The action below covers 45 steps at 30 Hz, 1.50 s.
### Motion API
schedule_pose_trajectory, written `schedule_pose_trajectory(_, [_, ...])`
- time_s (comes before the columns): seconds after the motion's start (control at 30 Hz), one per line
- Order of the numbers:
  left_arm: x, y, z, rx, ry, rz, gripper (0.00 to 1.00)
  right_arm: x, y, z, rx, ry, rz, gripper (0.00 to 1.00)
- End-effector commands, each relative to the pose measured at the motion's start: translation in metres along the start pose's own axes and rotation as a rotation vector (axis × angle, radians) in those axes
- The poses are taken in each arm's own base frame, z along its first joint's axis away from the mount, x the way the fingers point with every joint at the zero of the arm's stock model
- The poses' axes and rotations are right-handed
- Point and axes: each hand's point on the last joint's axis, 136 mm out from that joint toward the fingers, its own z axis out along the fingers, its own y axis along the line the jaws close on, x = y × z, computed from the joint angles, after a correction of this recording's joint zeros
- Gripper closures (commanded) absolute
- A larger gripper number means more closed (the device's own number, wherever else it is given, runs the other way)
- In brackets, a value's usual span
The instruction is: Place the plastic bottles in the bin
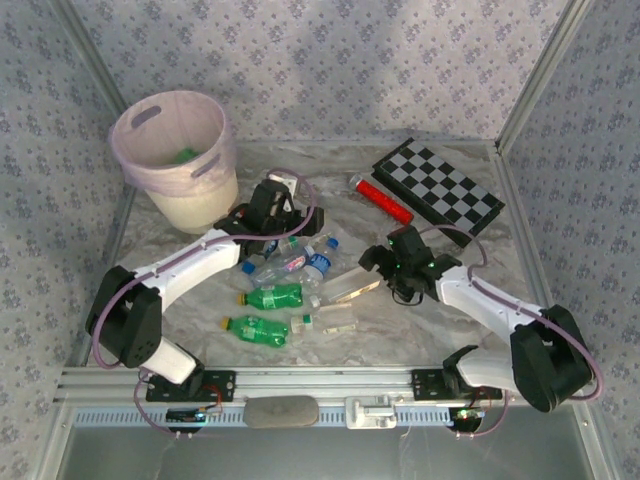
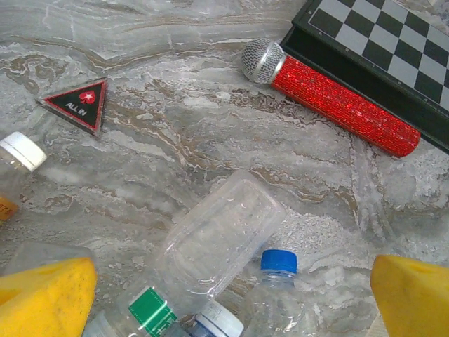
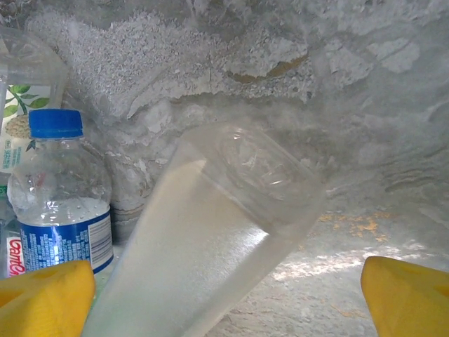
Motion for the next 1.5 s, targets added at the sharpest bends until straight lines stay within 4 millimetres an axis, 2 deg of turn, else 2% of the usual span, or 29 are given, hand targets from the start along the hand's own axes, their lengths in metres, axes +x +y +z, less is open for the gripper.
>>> schedule_pose_trajectory(0.0, [-0.002,0.007,-0.002,-0.031,-0.022,0.02,0.0,0.002,0.014,0.011,-0.028,0.023,0.041,0.01])
schedule_pose_trajectory(0.2, [0.004,0.018,-0.013,-0.065,-0.026,0.02,0.0,0.002,0.029,0.039,-0.046,0.049,0.055,0.01])
schedule_pose_trajectory(0.43, [0.007,0.033,-0.023,-0.113,-0.036,0.015,0.0,-0.001,0.026,0.064,-0.023,0.044,0.076,0.02])
schedule_pose_trajectory(0.63, [0.006,0.037,-0.026,-0.123,-0.042,0.01,0.0,0.001,0.013,0.073,0.01,0.052,0.087,0.08])
schedule_pose_trajectory(1.0, [0.004,0.037,-0.026,-0.124,-0.046,0.005,0.0,-0.004,0.006,0.066,0.017,0.033,0.082,0.29])
schedule_pose_trajectory(1.17, [0.006,0.038,-0.024,-0.125,-0.039,-0.002,0.0,-0.011,0.008,0.059,0.0,0.005,0.087,0.36])
schedule_pose_trajectory(1.3, [0.006,0.036,-0.023,-0.118,-0.037,-0.007,0.0,-0.024,0.019,0.052,-0.053,-0.028,0.086,0.43])
schedule_pose_trajectory(1.47, [0.005,0.035,-0.024,-0.114,-0.038,-0.009,0.0,-0.045,0.036,0.04,-0.118,-0.074,0.078,0.46])
